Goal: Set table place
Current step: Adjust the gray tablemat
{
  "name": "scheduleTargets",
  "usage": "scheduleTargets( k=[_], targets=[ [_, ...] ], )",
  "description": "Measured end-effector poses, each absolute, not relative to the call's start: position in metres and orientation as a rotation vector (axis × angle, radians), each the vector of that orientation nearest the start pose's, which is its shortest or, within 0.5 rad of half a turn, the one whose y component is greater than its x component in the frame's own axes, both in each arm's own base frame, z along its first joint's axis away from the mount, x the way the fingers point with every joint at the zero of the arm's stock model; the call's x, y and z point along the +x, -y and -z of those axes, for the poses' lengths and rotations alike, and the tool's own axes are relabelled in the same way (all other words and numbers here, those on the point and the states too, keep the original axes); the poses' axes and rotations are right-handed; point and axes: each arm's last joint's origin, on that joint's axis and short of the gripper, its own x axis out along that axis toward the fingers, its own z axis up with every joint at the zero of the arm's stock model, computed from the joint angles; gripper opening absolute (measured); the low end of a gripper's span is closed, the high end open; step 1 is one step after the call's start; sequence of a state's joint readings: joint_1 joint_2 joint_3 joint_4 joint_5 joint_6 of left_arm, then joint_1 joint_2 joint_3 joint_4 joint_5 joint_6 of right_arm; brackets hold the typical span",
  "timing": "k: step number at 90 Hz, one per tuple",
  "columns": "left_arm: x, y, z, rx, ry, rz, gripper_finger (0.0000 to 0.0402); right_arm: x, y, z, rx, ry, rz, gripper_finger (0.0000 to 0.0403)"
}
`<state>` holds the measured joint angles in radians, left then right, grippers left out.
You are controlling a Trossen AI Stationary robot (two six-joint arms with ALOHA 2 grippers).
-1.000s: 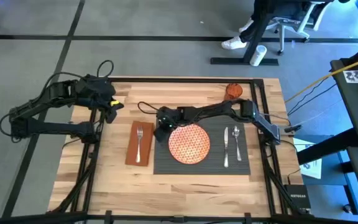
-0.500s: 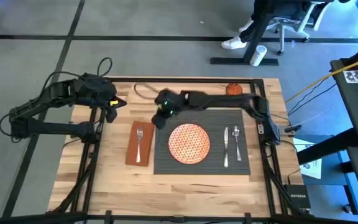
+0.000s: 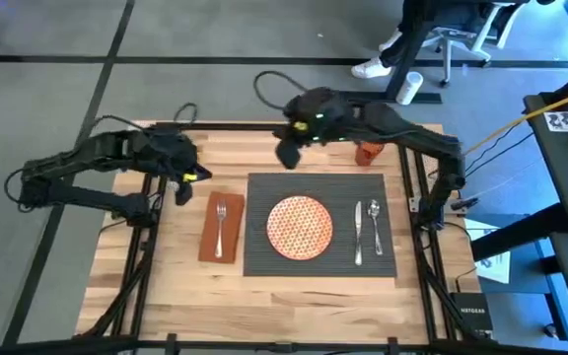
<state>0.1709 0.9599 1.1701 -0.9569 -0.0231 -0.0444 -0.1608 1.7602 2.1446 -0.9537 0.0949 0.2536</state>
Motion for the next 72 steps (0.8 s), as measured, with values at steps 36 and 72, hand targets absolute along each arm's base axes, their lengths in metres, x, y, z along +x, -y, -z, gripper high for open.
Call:
scheduleTargets(
  k=[36, 72],
  targets=[
    [0.240, -0.018, -0.311, 0.029, -1.002, -0.057, 0.0000, 0.275, 0.009, -0.489, 0.283, -0.636, 0.406, 0.0000],
    [0.301, 0.015, -0.261, 0.085, -1.037, 0.161, 0.0000, 0.270, -0.013, -0.484, 0.307, -0.685, 0.416, 0.0000]
  ],
)
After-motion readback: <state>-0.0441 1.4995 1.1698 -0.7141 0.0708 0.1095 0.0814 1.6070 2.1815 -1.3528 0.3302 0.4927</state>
